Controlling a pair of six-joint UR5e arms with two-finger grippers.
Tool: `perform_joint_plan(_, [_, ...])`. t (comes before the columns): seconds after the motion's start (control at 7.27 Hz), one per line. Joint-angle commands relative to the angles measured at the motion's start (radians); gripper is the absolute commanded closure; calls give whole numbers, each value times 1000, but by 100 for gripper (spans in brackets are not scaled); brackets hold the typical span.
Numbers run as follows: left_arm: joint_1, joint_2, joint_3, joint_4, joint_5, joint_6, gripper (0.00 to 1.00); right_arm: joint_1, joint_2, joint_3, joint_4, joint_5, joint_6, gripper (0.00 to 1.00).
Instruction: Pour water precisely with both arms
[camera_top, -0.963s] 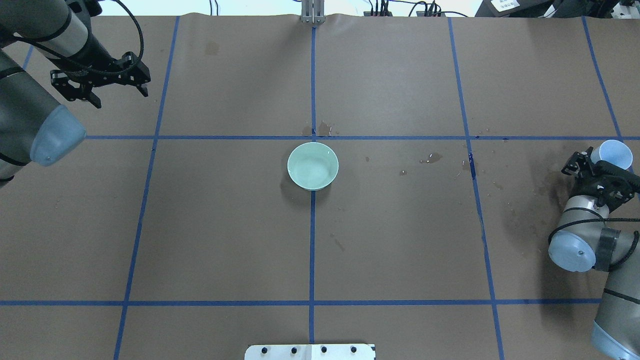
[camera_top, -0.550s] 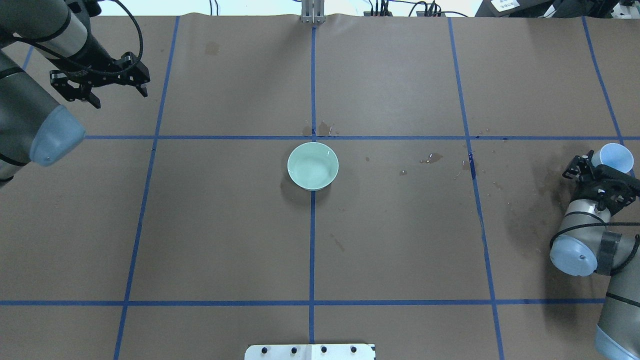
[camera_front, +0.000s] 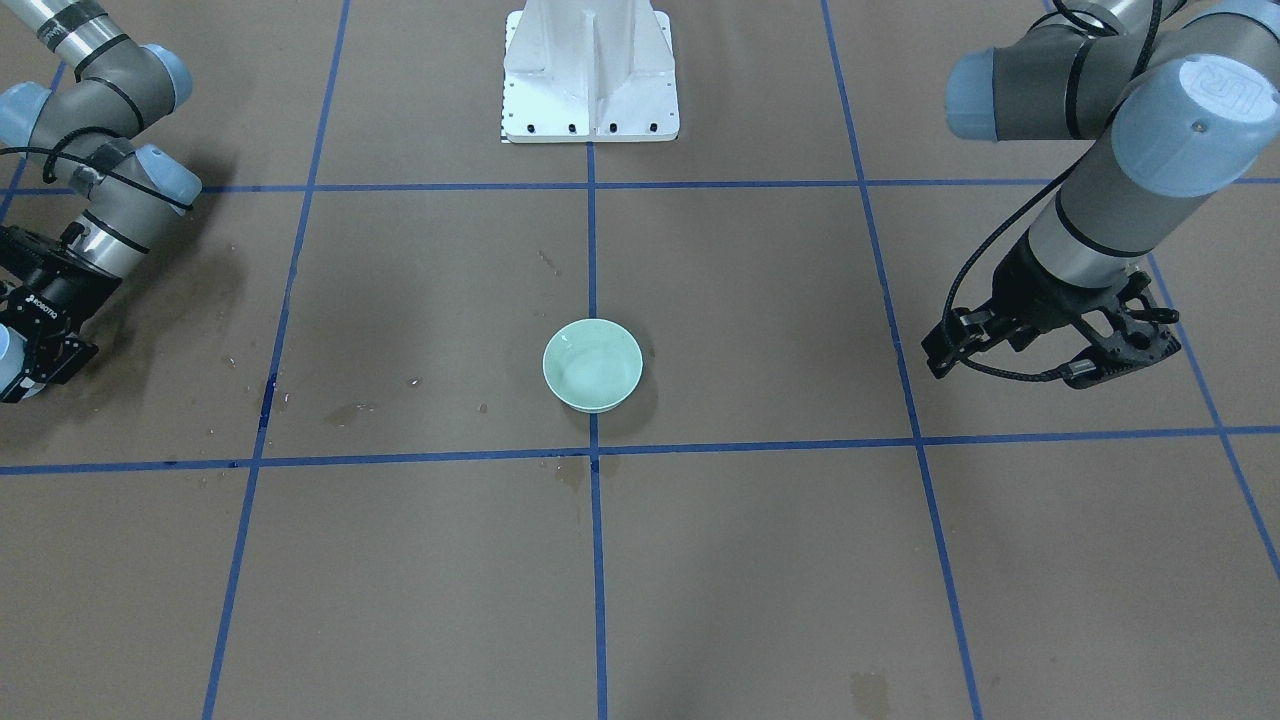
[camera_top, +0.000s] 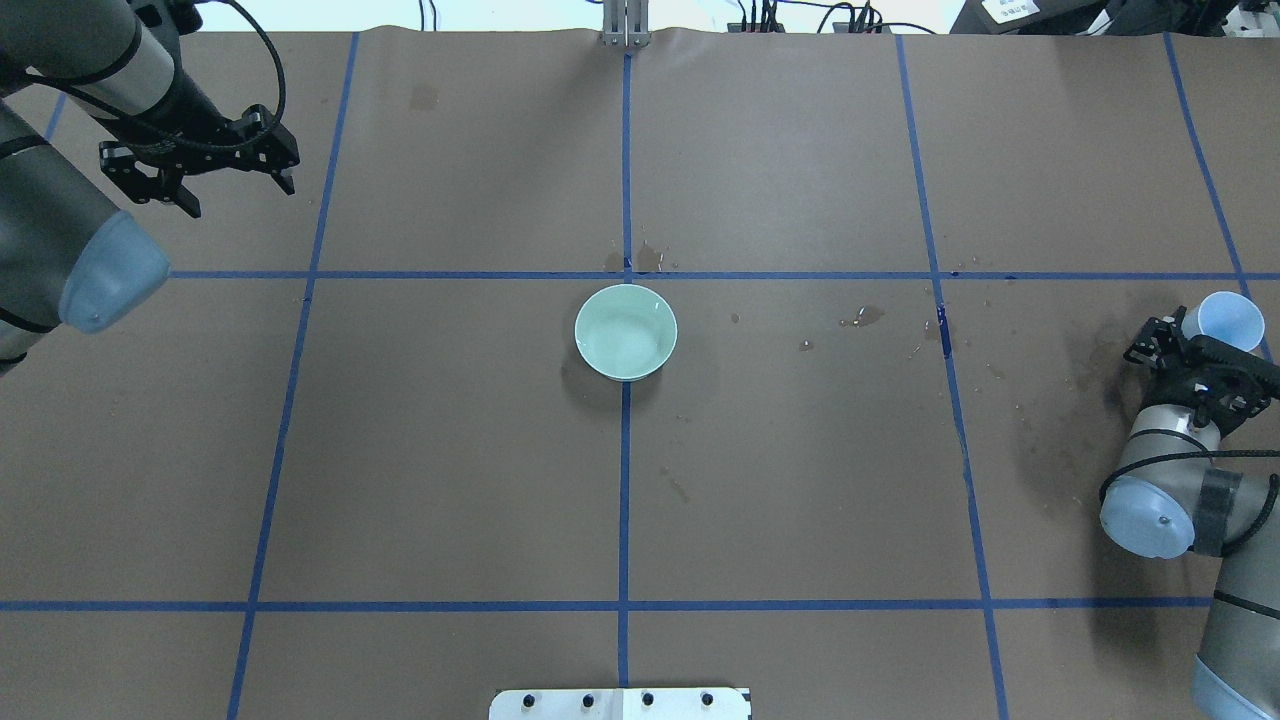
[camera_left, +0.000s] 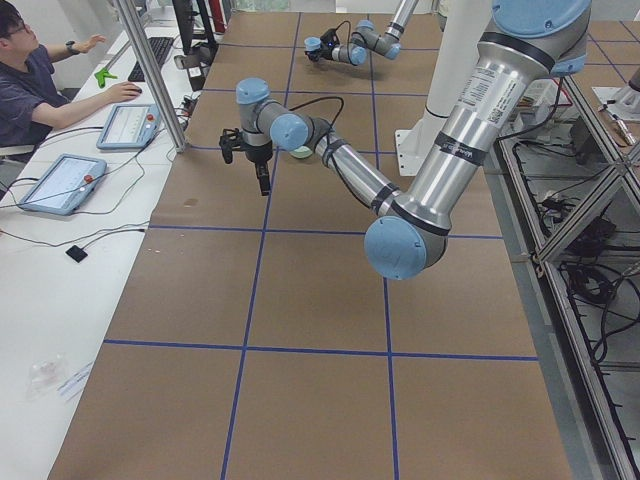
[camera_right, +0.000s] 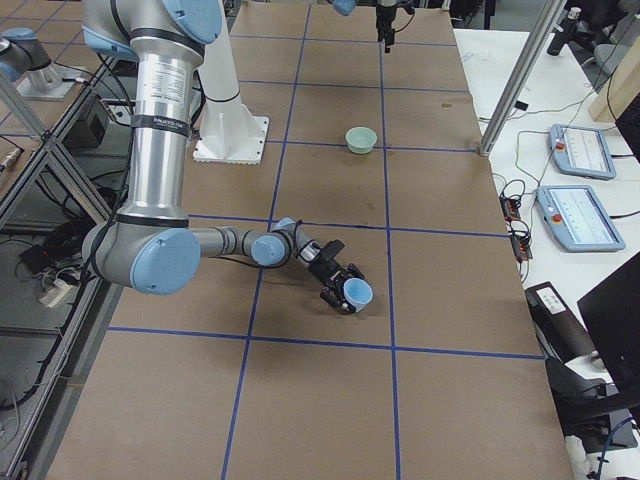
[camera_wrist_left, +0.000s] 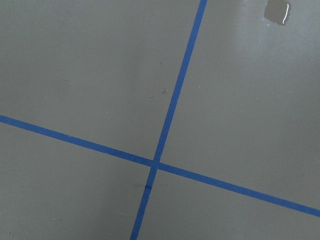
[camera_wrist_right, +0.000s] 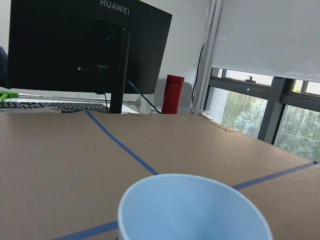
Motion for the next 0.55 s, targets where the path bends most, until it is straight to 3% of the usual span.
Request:
perform_joint_plan(0.0, [-1,1,0,0,0,0,0,-1,-6,-1,0,-3,1,21])
perform_joint_plan(0.41, [1,1,0,0,0,0,0,-1,-7,-1,1,-4,11,10])
